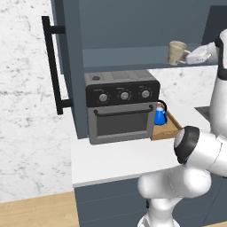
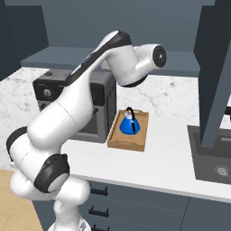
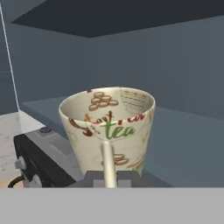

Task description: Pick the kettle from the counter and place it on the tray. Then pick the mug from the cabinet and place it on the tray. Then close the cabinet doors.

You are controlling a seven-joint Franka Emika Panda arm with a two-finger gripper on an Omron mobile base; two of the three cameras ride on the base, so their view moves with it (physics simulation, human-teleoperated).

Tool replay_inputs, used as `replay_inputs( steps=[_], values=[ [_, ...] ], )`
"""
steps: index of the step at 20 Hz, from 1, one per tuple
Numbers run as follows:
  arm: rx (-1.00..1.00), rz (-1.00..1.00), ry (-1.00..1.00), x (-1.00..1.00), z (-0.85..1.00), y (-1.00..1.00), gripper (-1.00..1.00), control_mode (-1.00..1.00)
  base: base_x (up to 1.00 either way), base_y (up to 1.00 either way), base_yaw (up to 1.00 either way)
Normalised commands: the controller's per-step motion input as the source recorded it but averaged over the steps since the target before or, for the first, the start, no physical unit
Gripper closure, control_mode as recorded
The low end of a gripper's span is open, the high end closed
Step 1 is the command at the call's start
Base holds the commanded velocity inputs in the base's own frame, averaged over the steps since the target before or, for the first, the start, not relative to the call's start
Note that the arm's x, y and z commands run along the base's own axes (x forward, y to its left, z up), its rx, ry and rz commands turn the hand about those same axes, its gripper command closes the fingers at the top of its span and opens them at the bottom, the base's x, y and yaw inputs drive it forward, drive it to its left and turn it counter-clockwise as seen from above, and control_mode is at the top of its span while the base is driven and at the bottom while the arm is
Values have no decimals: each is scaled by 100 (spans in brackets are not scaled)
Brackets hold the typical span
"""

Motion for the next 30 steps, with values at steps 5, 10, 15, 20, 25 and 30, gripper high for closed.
replay_inputs(
  steps=[5, 10, 15, 20, 25, 30],
  values=[
    [0, 0, -1, -99, 0, 0, 100, -100, 0, 0, 0],
    [-1, 0, 2, -50, -4, 0, 100, -100, 0, 0, 0],
    [0, 0, 0, 0, 0, 0, 100, -100, 0, 0, 0],
    [0, 0, 0, 0, 0, 0, 100, -100, 0, 0, 0],
    [0, 0, 0, -1, -4, 0, 100, -100, 0, 0, 0],
    [0, 0, 5, -17, -32, 0, 100, -100, 0, 0, 0]
  ],
)
